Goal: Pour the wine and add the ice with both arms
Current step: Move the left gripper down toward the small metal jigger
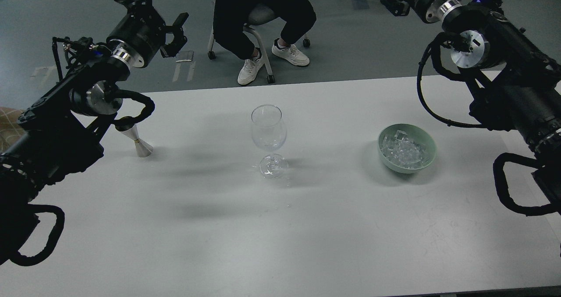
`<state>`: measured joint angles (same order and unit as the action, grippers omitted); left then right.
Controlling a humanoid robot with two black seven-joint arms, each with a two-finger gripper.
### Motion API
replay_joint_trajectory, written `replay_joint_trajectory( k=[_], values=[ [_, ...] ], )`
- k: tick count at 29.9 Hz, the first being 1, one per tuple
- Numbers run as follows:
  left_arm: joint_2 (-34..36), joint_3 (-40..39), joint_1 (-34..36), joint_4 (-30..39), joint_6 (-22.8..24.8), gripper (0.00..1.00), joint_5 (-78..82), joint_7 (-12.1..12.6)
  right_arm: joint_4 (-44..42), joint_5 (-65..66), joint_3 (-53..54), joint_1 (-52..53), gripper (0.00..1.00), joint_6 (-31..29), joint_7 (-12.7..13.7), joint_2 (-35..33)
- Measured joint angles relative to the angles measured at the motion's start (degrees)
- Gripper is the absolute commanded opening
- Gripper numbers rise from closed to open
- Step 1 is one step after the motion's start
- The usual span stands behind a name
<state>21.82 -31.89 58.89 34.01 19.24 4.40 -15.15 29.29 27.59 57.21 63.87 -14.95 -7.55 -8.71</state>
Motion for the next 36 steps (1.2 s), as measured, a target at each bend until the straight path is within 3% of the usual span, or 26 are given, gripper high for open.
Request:
replay_joint_trajectory(
  k=[14,20,28,36],
  values=[
    [0.3,0.1,0.0,-1.3,0.3,0.98,0.2,-0.5,0.0,0.0,0.0,-0.4,1.0,0.7,-0.1,0.0],
    [0.1,-0.2,0.1,-2.4,3.1,0.98,0.0,0.0,0.0,0.0,0.0,-0.5,1.0,0.7,-0.1,-0.1],
    [-0.5,-9.1,-0.2,-3.9,3.0,0.98,-0.1,0.2,0.1,0.0,0.0,-0.6,1.0,0.7,-0.4,0.0],
    [-2.4,-9.6,-0.9,-3.6,3.1,0.98,0.4,0.6,0.1,0.0,0.0,-0.5,1.0,0.8,-0.7,-0.1]
  ],
)
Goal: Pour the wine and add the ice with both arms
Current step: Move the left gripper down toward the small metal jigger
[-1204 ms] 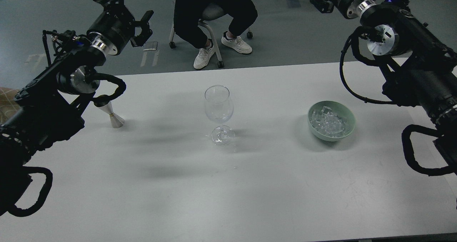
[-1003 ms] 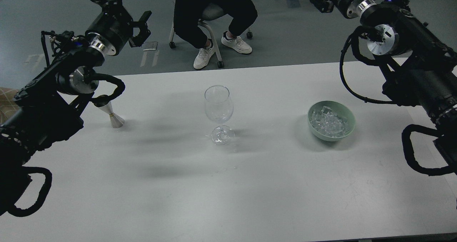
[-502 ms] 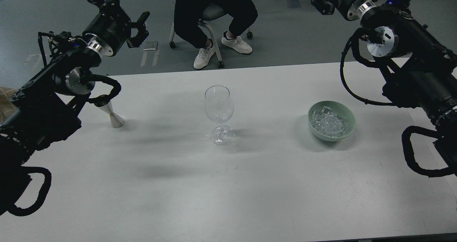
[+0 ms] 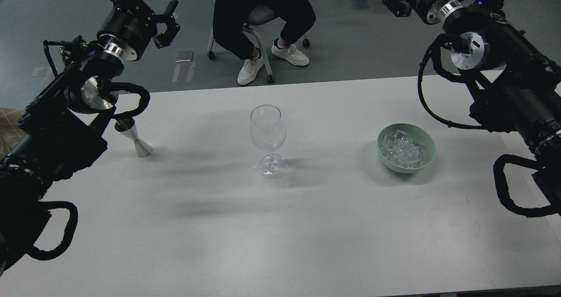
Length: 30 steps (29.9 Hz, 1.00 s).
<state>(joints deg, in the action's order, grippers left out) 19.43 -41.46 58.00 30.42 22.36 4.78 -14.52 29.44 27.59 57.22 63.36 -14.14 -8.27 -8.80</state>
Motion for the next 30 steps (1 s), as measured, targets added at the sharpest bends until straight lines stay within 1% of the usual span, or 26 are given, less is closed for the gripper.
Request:
replay_joint_trajectory(
  k=[6,10,12,14,16,19,23,30],
  values=[
    [0.2,-1.3,-2.4,1.6,0.2,0.98,-0.3,0.0,0.3,0.0,0.0,0.0,1.0,-0.1,0.0,0.0],
    [0.6,-5.5,-5.6,5.2,-0.1,0.98,-0.5,0.4,0.3,0.0,0.0,-0.3,1.0,-0.1,0.0,-0.4],
    [0.8,-7.8,-7.0,7.9,-1.1,0.98,-0.5,1.9,0.3,0.0,0.0,-0.5,1.0,-0.1,0.0,-0.6],
    [1.8,-9.7,-8.9,11.7,-3.2,0.98,-0.5,3.9,0.3,0.0,0.0,-0.9,1.0,-0.1,0.0,-0.7],
    [3.3,-11.5,-11.6,16.0,-5.0,0.98,-0.6,5.0,0.3,0.0,0.0,-1.2,1.0,-0.1,0.0,-0.8],
    [5.6,-14.6,-16.9,23.4,-6.3,0.98,-0.6,5.6,0.3,0.0,0.1,-1.5,1.0,-0.1,-0.2,-0.9],
    [8.6,-20.1,-25.8,32.8,-7.6,0.98,-1.6,6.0,0.2,0.0,0.1,-1.8,1.0,-0.1,-0.3,-1.2],
    [12.0,-28.0,-40.9,42.0,-8.7,0.98,-6.4,6.6,0.2,0.0,0.1,-2.1,1.0,-0.1,-0.3,-1.5]
  ],
)
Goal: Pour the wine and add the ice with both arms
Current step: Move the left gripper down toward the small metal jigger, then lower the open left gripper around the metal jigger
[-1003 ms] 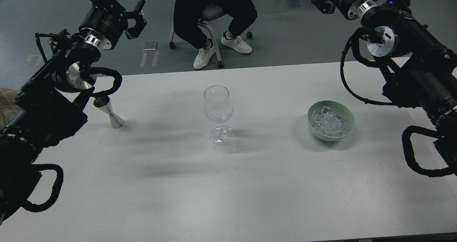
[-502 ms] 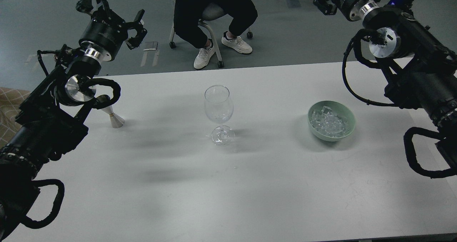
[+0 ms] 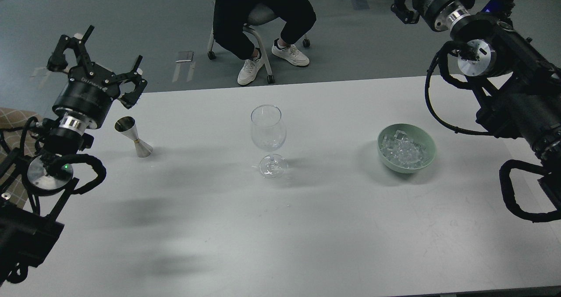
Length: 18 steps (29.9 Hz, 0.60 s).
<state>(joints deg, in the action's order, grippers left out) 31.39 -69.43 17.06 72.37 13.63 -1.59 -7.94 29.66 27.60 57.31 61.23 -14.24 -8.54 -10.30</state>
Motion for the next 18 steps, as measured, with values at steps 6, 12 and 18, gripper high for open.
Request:
replay_joint_trajectory(
  k=[6,12,18],
  values=[
    [-0.3,-4.6,-9.8,5.8,-0.1,0.95,-1.0,0.3,0.0,0.0,0.0,-0.4,1.0,0.0,0.0,0.0],
    [-2.5,-5.0,-13.3,6.6,-3.7,0.66,-1.1,0.3,-0.1,0.0,0.0,-0.6,1.0,0.1,0.0,-0.5],
    [-4.8,-5.0,-13.9,6.5,-10.4,0.58,-1.1,2.0,0.0,0.0,0.0,-1.1,1.0,0.2,0.0,-1.5]
  ],
)
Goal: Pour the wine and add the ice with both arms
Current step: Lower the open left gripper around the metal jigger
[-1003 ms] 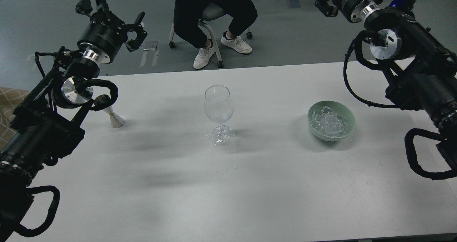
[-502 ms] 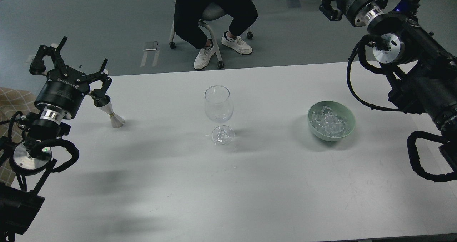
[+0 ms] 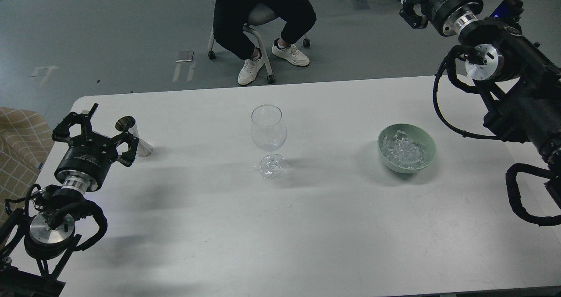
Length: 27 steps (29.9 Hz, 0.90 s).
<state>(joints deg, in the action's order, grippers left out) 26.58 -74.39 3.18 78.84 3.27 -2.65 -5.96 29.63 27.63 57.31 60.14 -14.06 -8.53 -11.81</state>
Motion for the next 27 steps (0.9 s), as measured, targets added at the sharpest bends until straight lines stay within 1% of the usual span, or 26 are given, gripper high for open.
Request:
replay_joint_trajectory(
  k=[2,3,5,6,7,8,11,12,16,21,27],
  values=[
    [-0.5,0.0,-0.3,-0.3,-0.4,0.54,0.0,1.0,0.0,0.0,0.0,-0.1,1.0,0.0,0.0,-0.2],
    [-0.8,0.0,-0.6,-0.4,-0.5,0.5,0.0,1.2,0.1,0.0,0.0,-0.2,1.0,0.0,0.0,-0.2],
    [-1.5,-0.1,-1.2,-0.7,-0.6,0.46,-0.1,1.5,0.1,0.0,0.0,-0.2,1.0,0.3,0.0,-0.3],
    [-2.0,-0.1,-1.7,-0.8,-0.6,0.41,-0.1,1.5,0.1,0.0,0.0,-0.2,1.0,0.5,0.0,-0.3],
    [-2.4,-0.2,-2.3,-0.9,-0.6,0.41,-0.1,1.5,0.1,0.0,0.0,-0.2,1.0,0.7,0.0,-0.4],
    [-3.0,-0.5,-3.0,-0.9,-0.4,0.38,-0.1,1.5,0.1,0.0,0.0,-0.2,1.0,0.9,0.0,-0.4],
    [-4.1,-1.4,-3.8,-1.3,-0.2,0.38,-0.1,1.3,0.1,0.0,0.0,-0.2,1.0,1.2,0.0,-0.4],
    [-4.7,-1.6,-3.9,-1.7,-0.2,0.36,0.0,1.2,0.1,0.0,0.0,-0.3,1.0,1.2,0.0,-0.5],
    [-6.6,-2.2,-4.0,-4.1,0.0,0.35,0.0,1.3,0.1,0.0,0.0,-0.4,1.0,1.4,0.0,-0.5],
    [-7.8,-2.7,-3.2,-10.1,0.3,0.35,-0.1,1.5,0.1,0.1,0.0,-0.9,1.0,1.6,0.0,-0.5],
    [-9.5,-2.8,-0.7,-15.7,1.7,0.35,-0.2,2.0,0.1,0.1,0.0,-1.2,1.0,1.8,0.0,-0.6]
  ],
)
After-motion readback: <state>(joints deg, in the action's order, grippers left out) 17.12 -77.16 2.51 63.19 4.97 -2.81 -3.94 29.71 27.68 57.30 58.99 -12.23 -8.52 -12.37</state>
